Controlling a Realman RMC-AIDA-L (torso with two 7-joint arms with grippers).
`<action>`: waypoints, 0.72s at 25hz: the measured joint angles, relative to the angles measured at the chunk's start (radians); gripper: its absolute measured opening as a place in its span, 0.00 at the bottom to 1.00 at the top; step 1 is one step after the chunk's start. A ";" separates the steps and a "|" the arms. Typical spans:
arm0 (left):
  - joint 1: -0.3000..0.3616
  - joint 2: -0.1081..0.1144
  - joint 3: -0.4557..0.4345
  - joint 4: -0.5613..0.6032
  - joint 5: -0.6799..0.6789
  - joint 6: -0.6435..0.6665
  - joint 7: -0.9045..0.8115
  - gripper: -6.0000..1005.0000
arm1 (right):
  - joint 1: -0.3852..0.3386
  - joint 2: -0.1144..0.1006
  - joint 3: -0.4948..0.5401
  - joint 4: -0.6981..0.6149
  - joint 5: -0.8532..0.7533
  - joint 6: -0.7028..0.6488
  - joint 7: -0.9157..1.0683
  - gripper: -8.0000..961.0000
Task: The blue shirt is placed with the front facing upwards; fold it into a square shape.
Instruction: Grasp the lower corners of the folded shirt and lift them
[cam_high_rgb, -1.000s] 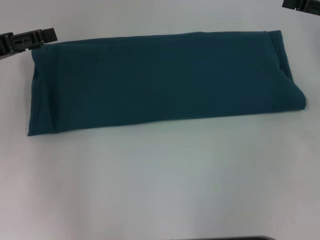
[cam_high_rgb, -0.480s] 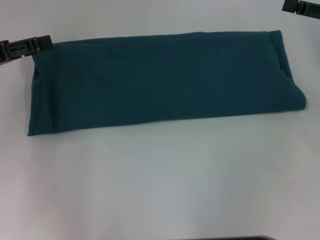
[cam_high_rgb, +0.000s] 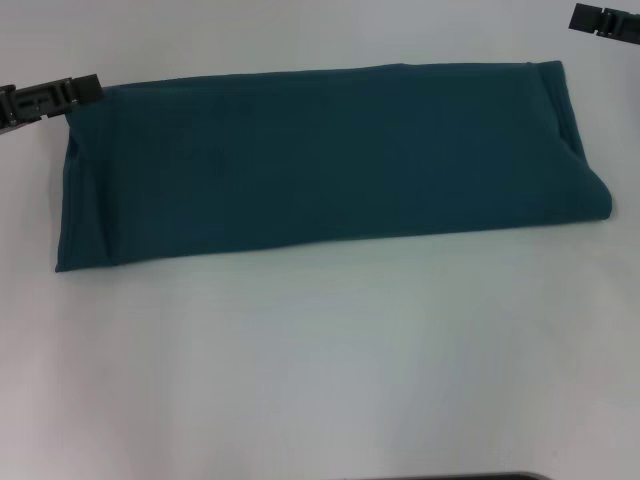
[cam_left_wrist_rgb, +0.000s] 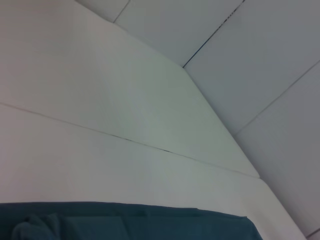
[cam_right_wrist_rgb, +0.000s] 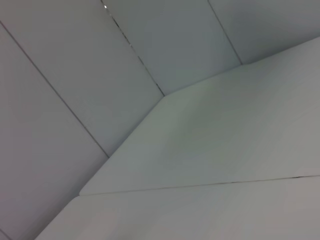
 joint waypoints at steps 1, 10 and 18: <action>0.000 0.000 -0.005 0.003 0.000 0.000 -0.001 0.76 | -0.001 0.000 0.000 0.000 0.000 0.001 -0.002 0.92; 0.011 0.001 -0.059 0.045 -0.001 0.010 -0.069 0.76 | -0.011 -0.001 0.000 0.002 0.000 0.019 -0.003 0.92; 0.012 0.021 -0.122 0.147 -0.001 0.009 -0.145 0.76 | -0.019 0.006 -0.001 0.004 -0.006 0.063 -0.005 0.91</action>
